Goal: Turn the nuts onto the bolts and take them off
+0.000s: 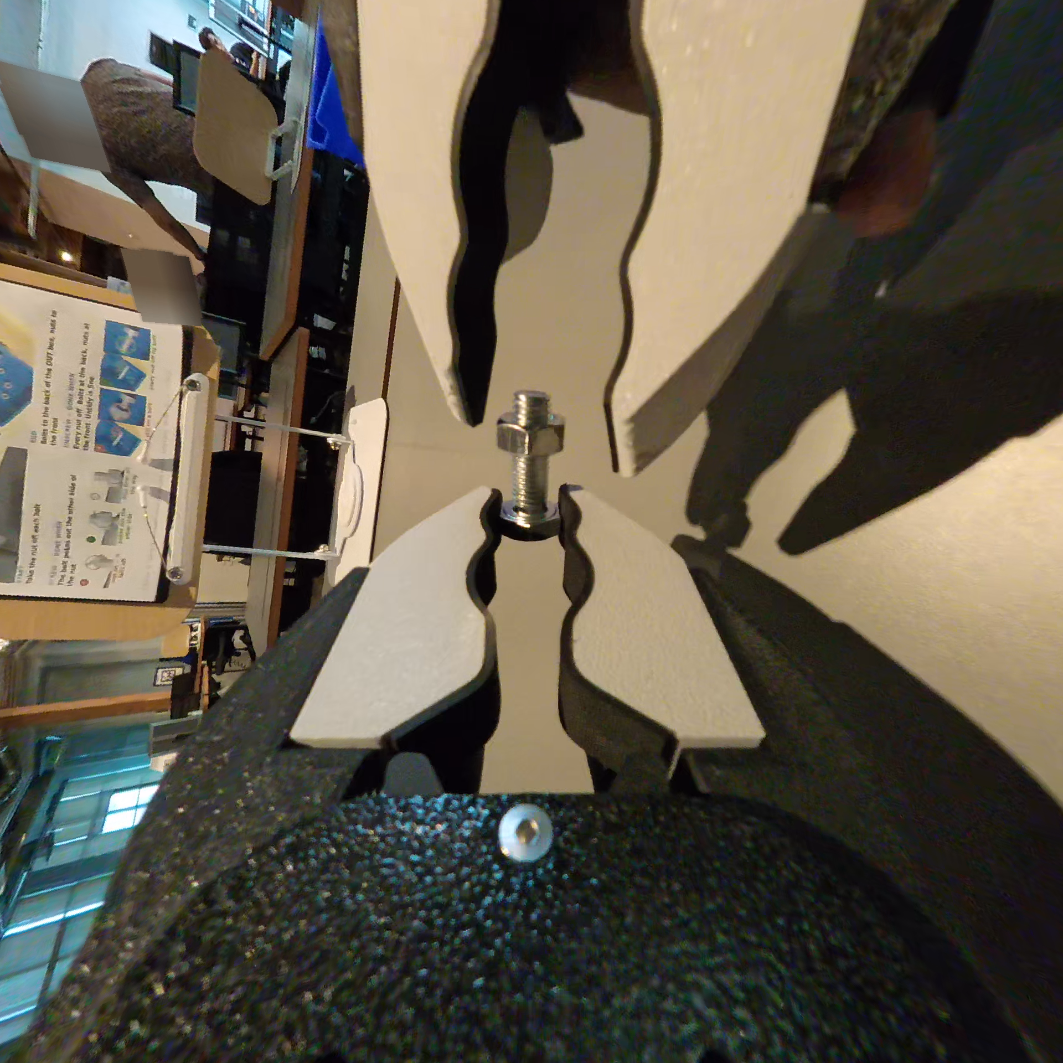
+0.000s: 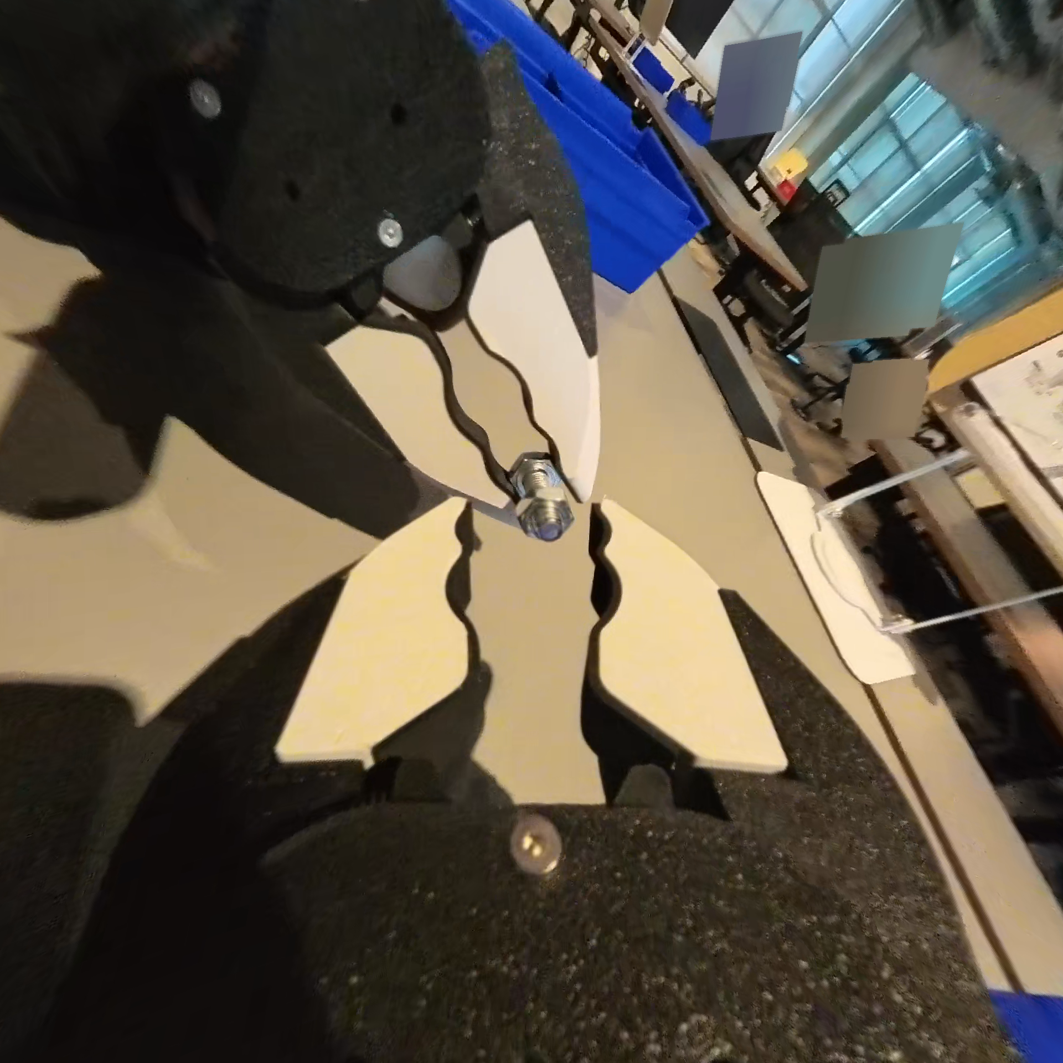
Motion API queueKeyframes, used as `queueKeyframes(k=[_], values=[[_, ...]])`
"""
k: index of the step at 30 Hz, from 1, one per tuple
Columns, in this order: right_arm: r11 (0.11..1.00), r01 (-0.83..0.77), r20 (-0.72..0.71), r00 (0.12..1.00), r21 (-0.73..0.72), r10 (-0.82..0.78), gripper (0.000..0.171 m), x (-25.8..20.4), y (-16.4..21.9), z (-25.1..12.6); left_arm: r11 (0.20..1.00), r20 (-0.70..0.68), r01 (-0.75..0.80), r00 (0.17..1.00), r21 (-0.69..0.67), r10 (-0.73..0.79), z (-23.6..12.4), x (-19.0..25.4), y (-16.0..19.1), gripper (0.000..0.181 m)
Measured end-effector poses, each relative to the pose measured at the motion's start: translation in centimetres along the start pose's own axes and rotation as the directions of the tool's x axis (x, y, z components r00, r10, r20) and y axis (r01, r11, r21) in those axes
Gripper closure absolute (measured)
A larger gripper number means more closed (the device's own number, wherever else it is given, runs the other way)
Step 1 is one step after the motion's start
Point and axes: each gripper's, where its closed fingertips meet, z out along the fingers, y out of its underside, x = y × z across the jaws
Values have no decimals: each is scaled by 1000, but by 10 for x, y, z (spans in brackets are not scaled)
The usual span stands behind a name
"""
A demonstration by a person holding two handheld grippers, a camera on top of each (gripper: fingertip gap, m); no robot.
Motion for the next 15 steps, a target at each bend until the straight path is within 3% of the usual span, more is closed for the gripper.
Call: queueKeyframes(k=[4, 7, 10, 13, 15], values=[[999, 38, -58, 998, -10, -38, 147, 2, -3, 2, 999, -1, -25, 1000, 23, 25, -1, 3, -5, 162], [999, -44, -54, 998, -24, 43, 153, 3, -2, 4, 999, 26, -41, 999, 10, 40, -1, 0, -5, 162], [960, -280, -26, 960, -23, 279, 153, 6, -1, 7, 996, 74, -80, 994, -36, 82, -1, -4, -1, 163], [821, -571, 69, 819, 16, 569, 154, 8, -2, 9, 995, 88, -84, 992, -49, 88, -1, -6, 1, 163], [738, -673, 147, 735, 45, 662, 155, 10, -4, 8, 997, 81, -64, 994, -45, 68, 0, -7, 1, 163]])
